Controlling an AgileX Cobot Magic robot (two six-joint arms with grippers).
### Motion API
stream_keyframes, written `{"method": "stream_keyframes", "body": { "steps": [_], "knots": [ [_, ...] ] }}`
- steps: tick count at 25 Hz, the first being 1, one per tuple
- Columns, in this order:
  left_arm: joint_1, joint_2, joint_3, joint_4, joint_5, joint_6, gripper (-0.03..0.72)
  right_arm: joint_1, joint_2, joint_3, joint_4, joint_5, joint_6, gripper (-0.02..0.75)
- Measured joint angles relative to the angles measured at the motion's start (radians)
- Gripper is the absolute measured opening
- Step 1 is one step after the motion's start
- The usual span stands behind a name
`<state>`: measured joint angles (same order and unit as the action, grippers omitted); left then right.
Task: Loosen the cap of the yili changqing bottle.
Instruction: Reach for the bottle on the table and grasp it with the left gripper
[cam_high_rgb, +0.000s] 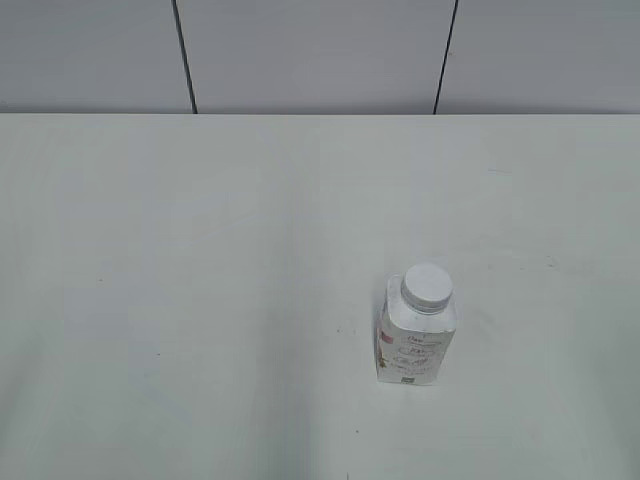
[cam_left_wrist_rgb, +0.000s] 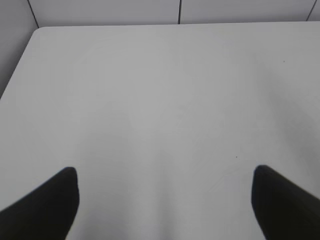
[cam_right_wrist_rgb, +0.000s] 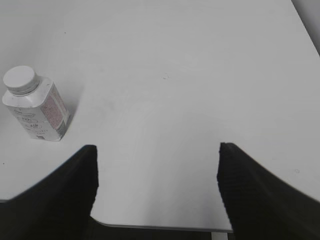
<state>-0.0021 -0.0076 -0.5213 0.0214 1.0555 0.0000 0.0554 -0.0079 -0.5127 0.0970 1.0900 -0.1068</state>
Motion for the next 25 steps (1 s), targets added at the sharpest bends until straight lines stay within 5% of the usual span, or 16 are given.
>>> {"method": "stream_keyframes", "body": {
  "steps": [15,25],
  "knots": [
    [0.0,0.0,-0.013,0.015,-0.068,0.0,0.553,0.0,0.0,0.0,0.0,0.0,0.0,0.587],
    [0.0,0.096,0.075,0.042,-0.464,0.0,0.544,0.0,0.0,0.0,0.0,0.0,0.0,0.587]
  ]
}}
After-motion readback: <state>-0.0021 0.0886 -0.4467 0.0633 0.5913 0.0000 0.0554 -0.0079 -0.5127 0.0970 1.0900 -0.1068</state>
